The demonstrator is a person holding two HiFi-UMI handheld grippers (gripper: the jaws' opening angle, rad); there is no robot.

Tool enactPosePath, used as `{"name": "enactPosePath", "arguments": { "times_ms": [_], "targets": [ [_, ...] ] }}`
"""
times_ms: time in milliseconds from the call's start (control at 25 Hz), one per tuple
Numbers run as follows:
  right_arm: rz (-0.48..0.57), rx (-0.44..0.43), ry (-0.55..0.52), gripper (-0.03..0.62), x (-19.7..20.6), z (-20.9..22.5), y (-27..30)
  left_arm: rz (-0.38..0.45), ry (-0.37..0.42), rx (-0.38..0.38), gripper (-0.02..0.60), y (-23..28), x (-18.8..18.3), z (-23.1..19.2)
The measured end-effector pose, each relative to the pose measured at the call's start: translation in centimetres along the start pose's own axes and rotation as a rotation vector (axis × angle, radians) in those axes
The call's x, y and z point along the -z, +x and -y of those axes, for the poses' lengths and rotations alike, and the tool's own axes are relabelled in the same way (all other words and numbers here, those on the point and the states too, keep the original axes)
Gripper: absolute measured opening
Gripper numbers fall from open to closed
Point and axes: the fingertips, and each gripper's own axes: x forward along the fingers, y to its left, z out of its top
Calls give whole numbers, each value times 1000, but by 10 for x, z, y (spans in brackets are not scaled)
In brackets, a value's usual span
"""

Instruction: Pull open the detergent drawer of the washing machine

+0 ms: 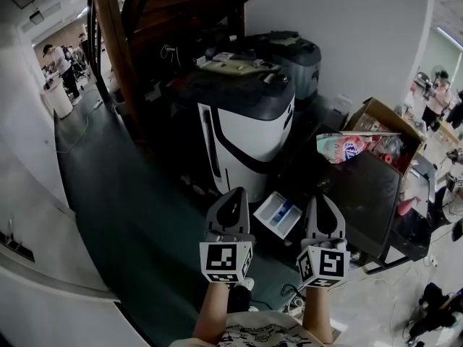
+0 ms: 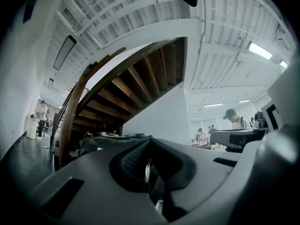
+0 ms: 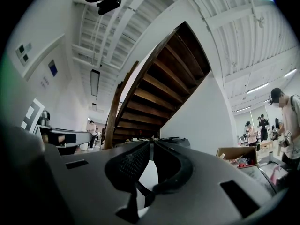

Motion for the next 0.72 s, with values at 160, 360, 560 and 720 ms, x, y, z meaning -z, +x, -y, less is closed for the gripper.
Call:
{"name": "enactPosePath", "arguments": {
  "times_ms": [160, 360, 560, 720],
  "targets": [
    [-1, -4, -8, 35, 2, -1, 2, -10, 8, -7, 14, 1, 3, -1],
    [-3, 5, -9, 16, 3, -1, 4, -10, 2, -7, 14, 2, 1, -2],
    [-2, 7, -6, 14, 3, 0, 4, -9, 3, -10, 14, 1, 1, -1],
    [-5, 6, -7, 14, 5, 1, 6, -6, 9, -12, 14, 2, 0, -1]
  ]
}}
